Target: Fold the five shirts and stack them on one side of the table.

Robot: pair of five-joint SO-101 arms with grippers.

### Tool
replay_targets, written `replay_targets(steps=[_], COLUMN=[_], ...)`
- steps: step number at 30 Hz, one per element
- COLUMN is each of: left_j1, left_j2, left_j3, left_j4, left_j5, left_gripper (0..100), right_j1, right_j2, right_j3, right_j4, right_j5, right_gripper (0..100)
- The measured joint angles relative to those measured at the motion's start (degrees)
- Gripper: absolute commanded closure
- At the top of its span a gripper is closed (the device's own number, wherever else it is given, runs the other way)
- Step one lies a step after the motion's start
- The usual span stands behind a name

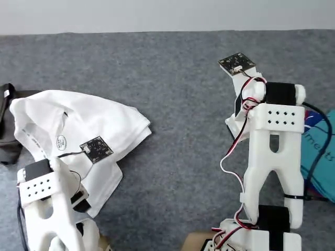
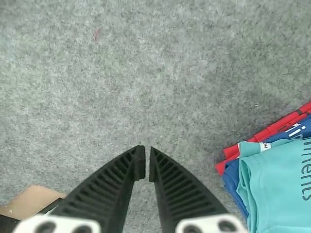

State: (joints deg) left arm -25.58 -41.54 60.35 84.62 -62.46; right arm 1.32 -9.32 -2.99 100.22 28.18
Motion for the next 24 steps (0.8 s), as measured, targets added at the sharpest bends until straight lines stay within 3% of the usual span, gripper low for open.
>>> replay_targets(steps=[14,20,24], left_j1=[0.0,0.0,0.0], left_j2=[0.0,0.0,0.0], left_j3=[4.92,11.96,13.27], left_j4=[-5.98,-13.54,-14.51], left_j5=[-8.35,-9.05,-9.05], left_gripper=[78,78,78], right_j1=[0.0,0.0,0.0], right_j2=[0.18,0.18,0.18], right_j3=[0.0,0.0,0.0], right_j4=[0.09,0.09,0.09], right_j5=[0.0,0.0,0.0], right_gripper=[97.3,97.3,97.3])
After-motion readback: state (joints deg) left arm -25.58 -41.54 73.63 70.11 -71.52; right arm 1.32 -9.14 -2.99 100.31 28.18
